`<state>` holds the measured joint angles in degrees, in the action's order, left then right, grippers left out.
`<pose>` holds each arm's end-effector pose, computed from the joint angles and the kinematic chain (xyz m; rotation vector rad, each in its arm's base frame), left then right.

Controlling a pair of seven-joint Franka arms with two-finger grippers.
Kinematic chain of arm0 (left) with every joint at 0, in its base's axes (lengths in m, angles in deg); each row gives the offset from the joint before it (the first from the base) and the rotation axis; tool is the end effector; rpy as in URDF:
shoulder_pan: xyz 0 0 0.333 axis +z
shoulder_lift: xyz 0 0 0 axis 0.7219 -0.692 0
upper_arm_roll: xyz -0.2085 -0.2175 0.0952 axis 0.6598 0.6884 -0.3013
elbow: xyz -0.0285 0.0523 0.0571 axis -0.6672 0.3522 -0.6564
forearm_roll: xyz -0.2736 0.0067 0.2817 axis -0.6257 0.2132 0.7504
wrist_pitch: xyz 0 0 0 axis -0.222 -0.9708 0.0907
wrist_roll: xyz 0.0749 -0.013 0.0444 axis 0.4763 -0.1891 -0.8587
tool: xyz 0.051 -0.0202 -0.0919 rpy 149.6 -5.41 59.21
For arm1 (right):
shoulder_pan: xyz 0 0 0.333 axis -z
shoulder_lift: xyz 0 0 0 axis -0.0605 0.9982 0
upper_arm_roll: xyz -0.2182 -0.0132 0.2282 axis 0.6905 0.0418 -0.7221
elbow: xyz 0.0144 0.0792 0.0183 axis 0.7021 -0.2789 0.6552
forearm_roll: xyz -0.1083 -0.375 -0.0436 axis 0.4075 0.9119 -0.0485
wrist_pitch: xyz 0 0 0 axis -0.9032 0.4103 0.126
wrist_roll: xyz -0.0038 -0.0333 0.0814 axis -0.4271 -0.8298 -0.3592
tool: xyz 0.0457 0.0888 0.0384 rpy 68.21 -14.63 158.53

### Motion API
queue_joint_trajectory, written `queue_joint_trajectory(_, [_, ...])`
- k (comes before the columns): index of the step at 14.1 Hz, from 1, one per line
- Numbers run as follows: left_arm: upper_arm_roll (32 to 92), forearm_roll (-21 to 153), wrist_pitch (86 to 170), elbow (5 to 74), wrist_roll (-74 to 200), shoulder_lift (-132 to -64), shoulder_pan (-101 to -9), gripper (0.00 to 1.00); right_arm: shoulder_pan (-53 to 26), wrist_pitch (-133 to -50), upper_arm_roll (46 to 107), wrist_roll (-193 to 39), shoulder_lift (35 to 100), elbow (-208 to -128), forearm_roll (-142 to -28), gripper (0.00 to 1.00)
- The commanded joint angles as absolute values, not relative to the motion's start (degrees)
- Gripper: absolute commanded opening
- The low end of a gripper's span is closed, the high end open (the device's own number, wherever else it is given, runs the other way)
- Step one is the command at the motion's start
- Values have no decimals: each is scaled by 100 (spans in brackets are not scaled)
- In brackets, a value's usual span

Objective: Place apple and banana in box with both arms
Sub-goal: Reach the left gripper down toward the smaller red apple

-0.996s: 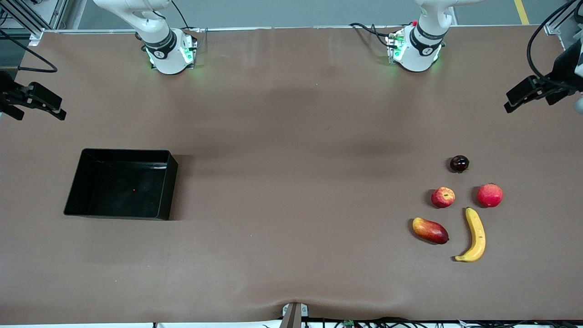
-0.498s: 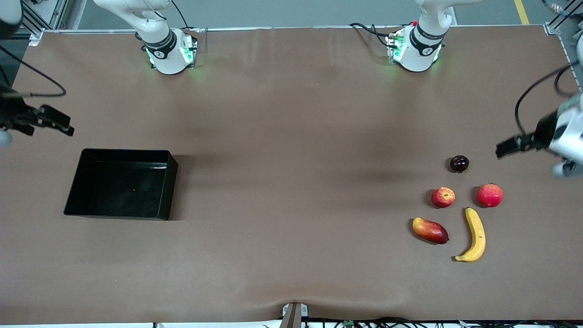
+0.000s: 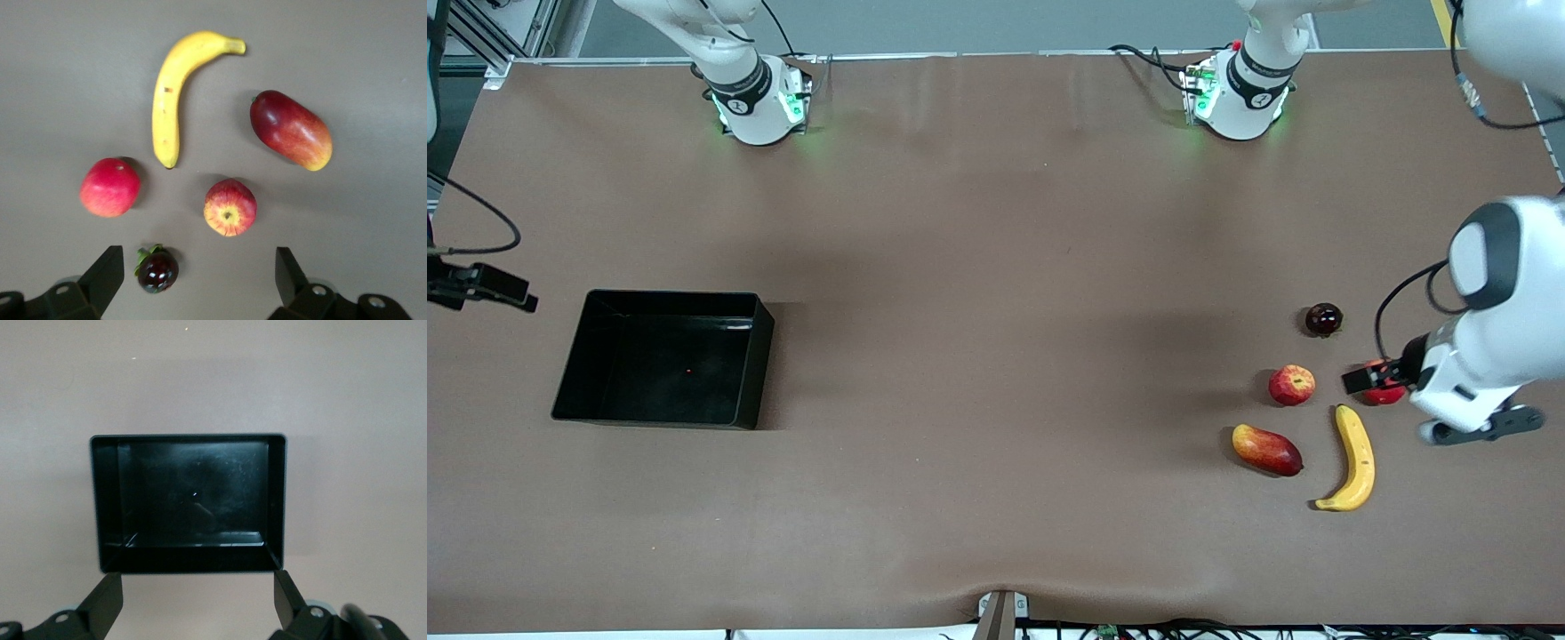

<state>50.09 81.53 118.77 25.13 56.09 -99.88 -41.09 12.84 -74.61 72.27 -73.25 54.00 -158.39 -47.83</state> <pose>0.6829 0.0022 0.3884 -3.0691 -0.2706 0.1179 0.6063 -0.1106 0.5400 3.1334 -0.0402 -0.0227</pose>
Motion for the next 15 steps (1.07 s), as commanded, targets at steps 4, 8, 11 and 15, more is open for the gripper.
queue_joint_trajectory(4, [5053,8201,11931,2719,5383,-10559,-4208,100,1594,-7756,7155,-7160,6204,-15704,-4675,100])
queue_joint_trajectory(8, [5062,8244,11940,2842,5435,-10902,-4191,100,1954,-8220,7155,-6793,6898,-15756,-4683,100])
queue_joint_trajectory(11, [5062,8280,12264,3185,5515,-10894,-4164,100,2122,-8819,7155,-6448,7303,-15844,-4683,100])
queue_joint_trajectory(15, [5053,8297,12423,3335,5576,-10920,-4120,100,2245,-9364,7146,-6439,7506,-16178,-4692,100])
